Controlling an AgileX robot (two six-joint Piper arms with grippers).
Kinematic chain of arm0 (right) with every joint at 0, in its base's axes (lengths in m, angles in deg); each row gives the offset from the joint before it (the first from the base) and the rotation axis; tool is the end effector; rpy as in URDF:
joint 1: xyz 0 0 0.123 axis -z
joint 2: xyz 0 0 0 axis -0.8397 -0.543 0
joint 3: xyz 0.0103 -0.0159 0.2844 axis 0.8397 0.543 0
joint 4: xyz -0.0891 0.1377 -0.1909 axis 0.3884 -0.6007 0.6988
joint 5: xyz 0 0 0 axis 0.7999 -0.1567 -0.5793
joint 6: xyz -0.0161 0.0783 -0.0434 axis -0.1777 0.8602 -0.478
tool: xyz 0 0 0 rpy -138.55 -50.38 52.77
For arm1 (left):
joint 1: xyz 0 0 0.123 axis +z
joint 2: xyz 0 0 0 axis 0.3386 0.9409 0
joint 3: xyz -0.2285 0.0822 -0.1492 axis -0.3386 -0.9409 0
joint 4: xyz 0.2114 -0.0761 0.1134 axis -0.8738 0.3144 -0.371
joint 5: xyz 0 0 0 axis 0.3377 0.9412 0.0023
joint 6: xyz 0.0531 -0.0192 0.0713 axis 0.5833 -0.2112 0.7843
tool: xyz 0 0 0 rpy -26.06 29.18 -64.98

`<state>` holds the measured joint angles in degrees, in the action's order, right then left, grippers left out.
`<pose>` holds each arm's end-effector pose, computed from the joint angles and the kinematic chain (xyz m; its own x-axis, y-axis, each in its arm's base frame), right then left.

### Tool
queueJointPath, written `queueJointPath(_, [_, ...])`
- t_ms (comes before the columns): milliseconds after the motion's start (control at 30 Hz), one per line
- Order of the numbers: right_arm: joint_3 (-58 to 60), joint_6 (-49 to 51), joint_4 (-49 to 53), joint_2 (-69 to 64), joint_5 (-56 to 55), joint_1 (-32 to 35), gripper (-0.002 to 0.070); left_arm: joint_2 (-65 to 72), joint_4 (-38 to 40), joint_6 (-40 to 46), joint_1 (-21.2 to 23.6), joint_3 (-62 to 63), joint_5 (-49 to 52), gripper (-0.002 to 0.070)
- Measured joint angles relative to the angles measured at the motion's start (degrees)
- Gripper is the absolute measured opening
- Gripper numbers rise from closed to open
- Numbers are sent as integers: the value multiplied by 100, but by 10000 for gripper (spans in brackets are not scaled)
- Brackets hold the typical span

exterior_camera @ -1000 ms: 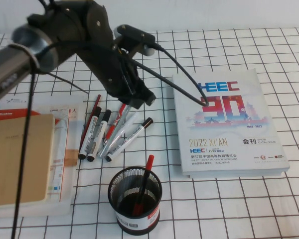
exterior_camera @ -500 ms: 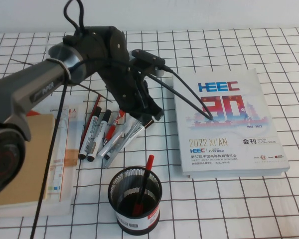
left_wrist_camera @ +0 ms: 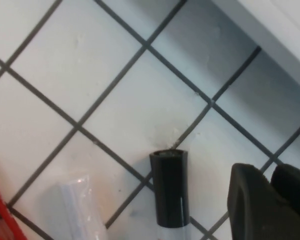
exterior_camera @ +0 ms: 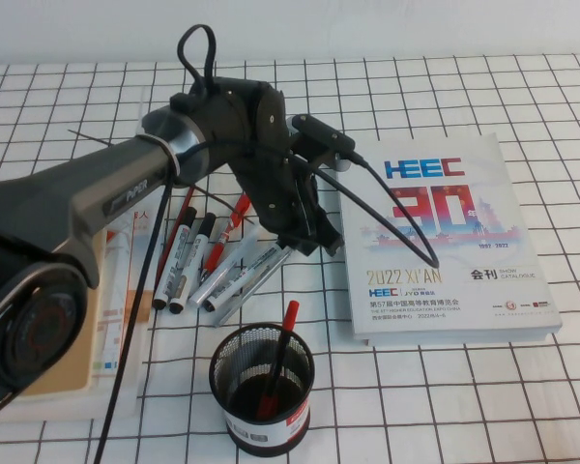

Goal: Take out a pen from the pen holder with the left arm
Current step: 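Take a marker out of the pen holder and lay it on the table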

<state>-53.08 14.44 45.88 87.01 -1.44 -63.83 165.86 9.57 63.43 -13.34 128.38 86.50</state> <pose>0.0512 0.0108 0.1712 -0.3148 0.1293 -0.9403 -0.1163 0.9779 0.1734 0.3903 -0.2696 0.1946 -0.5536 0.7623 -0.3355 0.8126 0.5825 -0.0173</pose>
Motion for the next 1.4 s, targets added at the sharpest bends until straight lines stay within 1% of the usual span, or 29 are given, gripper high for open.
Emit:
queueJointPath(267, [0,0,0,0,0,0,-15,94,-84,0,0,19,-42,43])
queueJointPath(367, [0,0,0,0,0,0,-15,116,-190,0,0,19,-69,55])
queueJointPath(467, [0,0,0,0,0,0,-15,116,-264,0,0,19,-69,102])
queueJointPath(667, [0,0,0,0,0,0,-15,116,-300,-77,0,32,-44,303])
queueJointPath(700, [0,0,0,0,0,0,-15,116,-327,-133,0,68,2,321])
queueJointPath(767, [0,0,0,0,0,0,-15,116,-388,-248,0,178,164,333])
queueJointPath(833, [0,0,0,0,0,0,-15,116,-455,-324,0,356,395,316])
queueJointPath(867, [0,0,0,0,0,0,-15,116,-477,-350,0,473,531,290])
queueJointPath(900, [0,0,0,0,0,0,-15,116,-507,-364,0,584,669,251])
queueJointPath(1000, [0,0,0,0,0,0,-15,-28,-587,-425,0,795,852,91])
queueJointPath(1100, [0,0,0,0,0,0,-15,-379,-650,-455,0,853,956,24])
queueJointPath(1267, [0,0,0,0,0,0,-15,-1223,-766,-584,0,842,1038,3])
queueJointPath(1400, [0,0,0,0,0,0,-15,-2174,-773,-679,0,544,922,0])
